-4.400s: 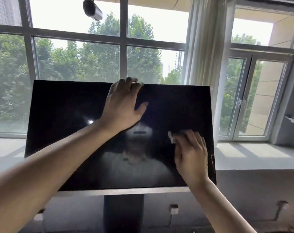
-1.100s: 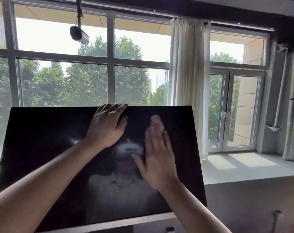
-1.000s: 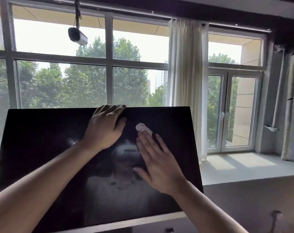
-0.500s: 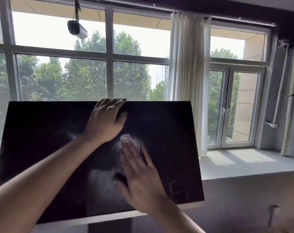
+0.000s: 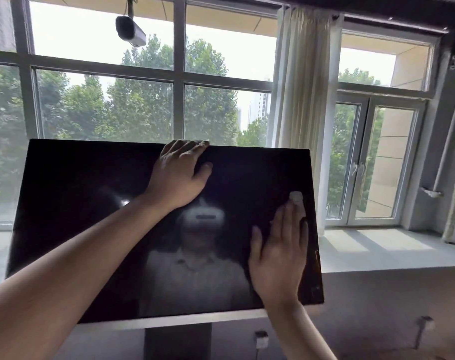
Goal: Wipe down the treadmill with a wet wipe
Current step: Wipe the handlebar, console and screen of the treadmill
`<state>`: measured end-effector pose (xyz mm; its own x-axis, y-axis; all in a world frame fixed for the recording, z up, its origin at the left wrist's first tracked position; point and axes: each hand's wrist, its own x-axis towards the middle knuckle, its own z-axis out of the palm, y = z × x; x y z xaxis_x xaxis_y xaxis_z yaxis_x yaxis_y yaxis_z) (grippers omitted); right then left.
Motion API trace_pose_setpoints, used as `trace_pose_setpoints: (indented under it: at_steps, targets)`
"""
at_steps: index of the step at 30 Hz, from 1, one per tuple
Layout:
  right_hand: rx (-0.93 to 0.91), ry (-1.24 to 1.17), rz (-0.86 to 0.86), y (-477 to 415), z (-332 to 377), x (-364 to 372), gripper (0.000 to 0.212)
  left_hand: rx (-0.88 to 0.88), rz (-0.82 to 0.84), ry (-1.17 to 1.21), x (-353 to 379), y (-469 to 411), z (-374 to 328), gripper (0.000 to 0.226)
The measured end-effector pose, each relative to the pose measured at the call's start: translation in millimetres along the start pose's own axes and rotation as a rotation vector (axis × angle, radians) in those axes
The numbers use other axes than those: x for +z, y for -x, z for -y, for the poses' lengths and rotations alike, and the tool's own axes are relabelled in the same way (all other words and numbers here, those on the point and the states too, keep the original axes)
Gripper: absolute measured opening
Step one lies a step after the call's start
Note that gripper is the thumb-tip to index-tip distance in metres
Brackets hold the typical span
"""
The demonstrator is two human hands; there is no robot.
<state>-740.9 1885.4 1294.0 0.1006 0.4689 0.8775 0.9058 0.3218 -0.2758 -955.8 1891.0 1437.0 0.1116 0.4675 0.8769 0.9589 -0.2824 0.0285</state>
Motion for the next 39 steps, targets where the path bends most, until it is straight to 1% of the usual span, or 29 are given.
trace_pose_setpoints:
  at_steps: [1,2,4,6,7,8,10,13,14,16,18,19,21,23,24,25,28,29,30,32,34,37,39]
  targets:
    - [-0.022,-0.035,0.012,9.7,15.4,2.2,0.066,0.006,-0.008,-0.003,1.0,0.2,0.9,0.060]
    - [-0.081,-0.061,0.028,19.4,28.8,4.1,0.067,0.013,-0.016,-0.007,1.7,0.5,2.0,0.060]
    - [-0.270,-0.091,0.078,37.6,42.5,4.9,0.064,0.030,-0.026,-0.018,2.2,1.1,4.3,0.062]
    - [-0.486,-0.081,0.112,42.4,32.5,2.0,0.057,0.045,-0.032,-0.031,2.6,2.1,6.1,0.061]
    - [-0.563,-0.049,0.116,37.8,19.3,-0.7,0.053,0.052,-0.033,-0.034,3.2,2.3,6.1,0.061]
    - [-0.593,-0.010,0.113,29.9,3.7,-3.8,0.051,0.056,-0.035,-0.035,3.8,2.3,6.2,0.062]
    - [-0.513,0.042,0.068,6.4,-28.6,-9.2,0.049,0.055,-0.037,-0.030,5.0,1.2,6.3,0.063]
    - [-0.348,0.033,-0.035,-26.1,-57.5,-16.4,0.055,0.047,-0.039,-0.019,6.7,0.0,6.7,0.063]
    - [-0.321,0.002,-0.072,-31.3,-59.7,-17.5,0.052,0.048,-0.038,-0.017,7.3,0.4,7.0,0.062]
    - [-0.254,-0.139,-0.138,-30.5,-52.6,-17.3,0.040,0.052,-0.042,-0.016,8.6,1.0,6.9,0.062]
    - [-0.207,-0.286,-0.158,-14.0,-31.0,-15.1,0.029,0.055,-0.049,-0.012,9.2,1.4,7.0,0.061]
    - [-0.226,-0.339,-0.125,-2.3,-17.2,-13.1,0.026,0.056,-0.057,-0.012,9.3,1.3,7.5,0.061]
    - [-0.353,-0.398,0.003,18.9,6.3,-12.3,0.018,0.064,-0.070,-0.019,9.5,2.0,8.0,0.061]
    - [-0.451,-0.437,0.099,10.8,11.5,-11.9,0.009,0.080,-0.083,-0.025,10.0,1.8,7.8,0.061]
    - [-0.441,-0.460,0.109,-4.9,8.9,-13.0,0.008,0.086,-0.088,-0.025,10.2,2.1,8.0,0.061]
    - [-0.391,-0.466,0.083,-24.0,5.1,-14.7,0.010,0.093,-0.090,-0.025,10.3,2.2,8.2,0.061]
    - [-0.114,-0.413,-0.101,-84.3,-11.9,-19.8,0.012,0.109,-0.107,-0.040,10.6,2.5,9.4,0.061]
    - [-0.043,-0.400,-0.138,-94.6,-16.3,-19.6,0.012,0.112,-0.110,-0.045,10.9,2.1,9.5,0.061]
    - [-0.016,-0.414,-0.155,-96.1,-18.8,-18.5,0.012,0.113,-0.113,-0.049,11.1,1.9,9.5,0.061]
    - [-0.046,-0.480,-0.120,-76.3,-16.3,-18.8,0.011,0.117,-0.114,-0.050,11.2,1.4,9.7,0.061]
    - [-0.126,-0.474,-0.049,-34.4,-12.3,-20.2,0.013,0.119,-0.115,-0.047,11.3,1.5,9.4,0.061]
    - [-0.318,-0.404,0.071,33.6,-16.3,-25.1,0.008,0.111,-0.112,-0.048,11.5,1.7,8.4,0.061]
    - [-0.435,-0.346,0.130,46.4,-26.3,-29.0,0.009,0.093,-0.103,-0.070,11.4,2.7,5.8,0.060]
